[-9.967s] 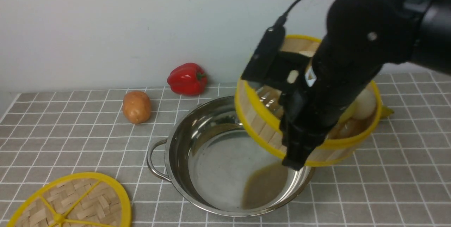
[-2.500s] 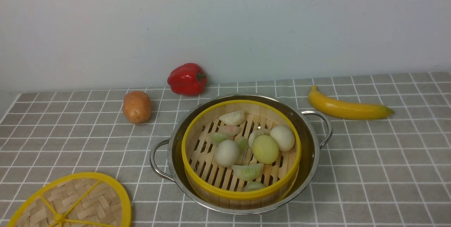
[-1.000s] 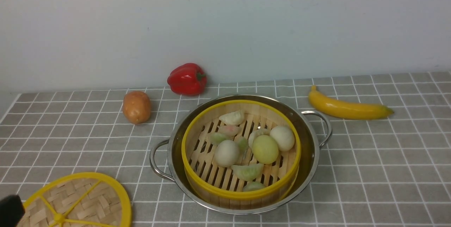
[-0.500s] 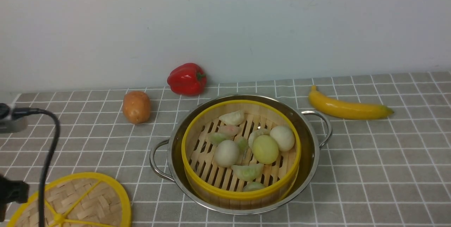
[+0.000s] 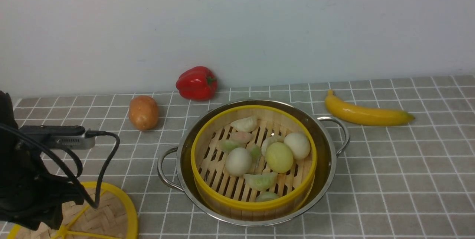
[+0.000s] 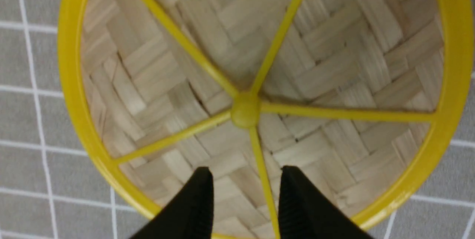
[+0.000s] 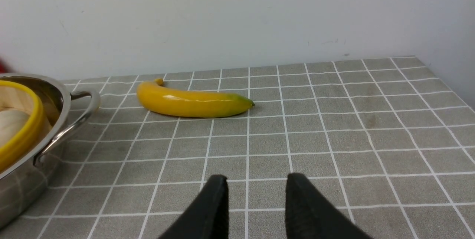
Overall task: Place the steamer in the pot on the grey tablecloth, and put the lid on the steamer.
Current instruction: 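Grasp the bamboo steamer lid lying on the table by its centre knob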
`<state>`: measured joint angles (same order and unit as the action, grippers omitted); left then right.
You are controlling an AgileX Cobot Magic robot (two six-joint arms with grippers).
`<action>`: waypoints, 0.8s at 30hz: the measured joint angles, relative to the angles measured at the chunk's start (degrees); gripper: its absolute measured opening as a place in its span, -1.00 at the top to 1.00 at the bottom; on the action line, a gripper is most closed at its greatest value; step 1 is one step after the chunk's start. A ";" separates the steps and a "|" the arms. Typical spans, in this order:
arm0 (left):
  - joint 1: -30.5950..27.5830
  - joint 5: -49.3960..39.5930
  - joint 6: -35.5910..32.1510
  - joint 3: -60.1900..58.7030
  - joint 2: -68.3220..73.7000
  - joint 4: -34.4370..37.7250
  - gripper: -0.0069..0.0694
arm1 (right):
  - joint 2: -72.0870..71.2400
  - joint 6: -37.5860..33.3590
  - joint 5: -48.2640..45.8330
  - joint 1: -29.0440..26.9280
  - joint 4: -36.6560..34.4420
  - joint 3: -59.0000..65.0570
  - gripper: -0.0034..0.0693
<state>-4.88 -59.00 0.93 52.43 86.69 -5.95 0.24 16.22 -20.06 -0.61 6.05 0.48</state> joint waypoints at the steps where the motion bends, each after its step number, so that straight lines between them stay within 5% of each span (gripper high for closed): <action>1: 0.00 0.94 -0.05 0.04 0.28 0.32 0.18 | 0.00 0.00 0.00 0.00 0.00 0.00 0.25; 24: 0.00 5.36 1.79 0.38 10.14 -1.76 0.18 | 0.00 0.00 0.00 0.00 0.00 0.00 0.25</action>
<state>-4.88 -53.64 2.72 52.81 96.84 -7.72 0.24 16.22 -20.06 -0.61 6.05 0.48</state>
